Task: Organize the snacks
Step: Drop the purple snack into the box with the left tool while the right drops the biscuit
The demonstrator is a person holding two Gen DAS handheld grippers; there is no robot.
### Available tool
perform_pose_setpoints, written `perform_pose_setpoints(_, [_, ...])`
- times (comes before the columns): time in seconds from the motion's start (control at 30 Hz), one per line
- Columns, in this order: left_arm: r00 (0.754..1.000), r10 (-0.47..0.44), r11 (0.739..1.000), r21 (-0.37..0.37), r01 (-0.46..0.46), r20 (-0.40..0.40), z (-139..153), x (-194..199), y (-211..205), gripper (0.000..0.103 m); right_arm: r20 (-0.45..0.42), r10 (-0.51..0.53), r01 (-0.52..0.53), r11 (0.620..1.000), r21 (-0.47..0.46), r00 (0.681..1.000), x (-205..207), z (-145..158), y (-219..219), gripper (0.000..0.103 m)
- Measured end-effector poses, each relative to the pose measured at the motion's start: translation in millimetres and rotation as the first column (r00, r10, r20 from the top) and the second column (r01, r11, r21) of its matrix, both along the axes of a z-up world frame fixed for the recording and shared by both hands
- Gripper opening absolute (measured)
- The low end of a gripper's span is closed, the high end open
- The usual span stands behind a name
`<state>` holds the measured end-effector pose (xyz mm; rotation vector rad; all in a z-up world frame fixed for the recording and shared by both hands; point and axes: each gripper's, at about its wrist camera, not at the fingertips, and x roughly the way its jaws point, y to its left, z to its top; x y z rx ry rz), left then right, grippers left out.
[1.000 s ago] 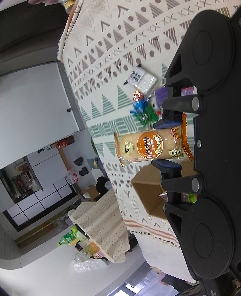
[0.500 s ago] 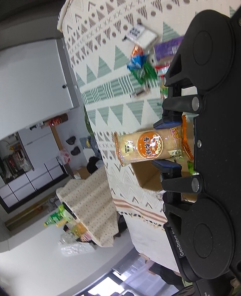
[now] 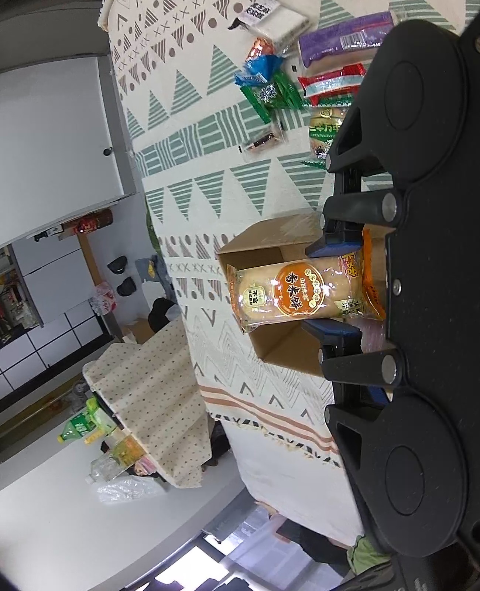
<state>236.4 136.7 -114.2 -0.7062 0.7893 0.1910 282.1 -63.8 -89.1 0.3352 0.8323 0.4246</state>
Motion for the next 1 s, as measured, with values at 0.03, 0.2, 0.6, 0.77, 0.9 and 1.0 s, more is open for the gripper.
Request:
perform_pose_setpoints(0.03, [1.0,0.006,1.0,0.003,-0.006,-0.001,-0.1,0.2,0.0,0.053,-0.006,0.003,-0.003,1.0,-0.002,1.0,0.8,-1.6,1.9,0.035])
perform_pose_setpoints(0.2, [1.0,0.022,1.0,-0.001,-0.022,-0.012,-3.0,1.8,-0.1,0.066,-0.013,0.023,-0.023,0.999,-0.037,1.0,1.2,-3.8,8.9,0.04])
perform_pose_setpoints(0.6, [0.999,0.011,1.0,0.028,-0.01,-0.053,-4.0,4.0,-12.4,0.088,0.02,-0.054,0.055,0.993,-0.101,0.998,-10.2,12.0,-41.4,0.06])
perform_pose_setpoints(0.77, [0.997,-0.043,0.999,0.024,0.045,-0.069,-2.8,3.8,-27.1,0.09,0.032,-0.099,0.103,0.982,-0.16,0.995,-18.2,14.5,-74.2,0.07])
perform_pose_setpoints(0.9, [0.993,-0.106,0.994,0.035,0.108,-0.049,0.9,2.4,-40.6,0.094,0.018,-0.148,0.149,0.971,-0.186,0.989,-23.4,13.6,-100.0,0.076])
perform_pose_setpoints(1.0, [0.989,-0.146,0.988,0.049,0.148,-0.032,1.5,1.4,-51.4,0.096,0.006,-0.181,0.179,0.963,-0.2,0.983,-26.5,15.5,-117.1,0.08])
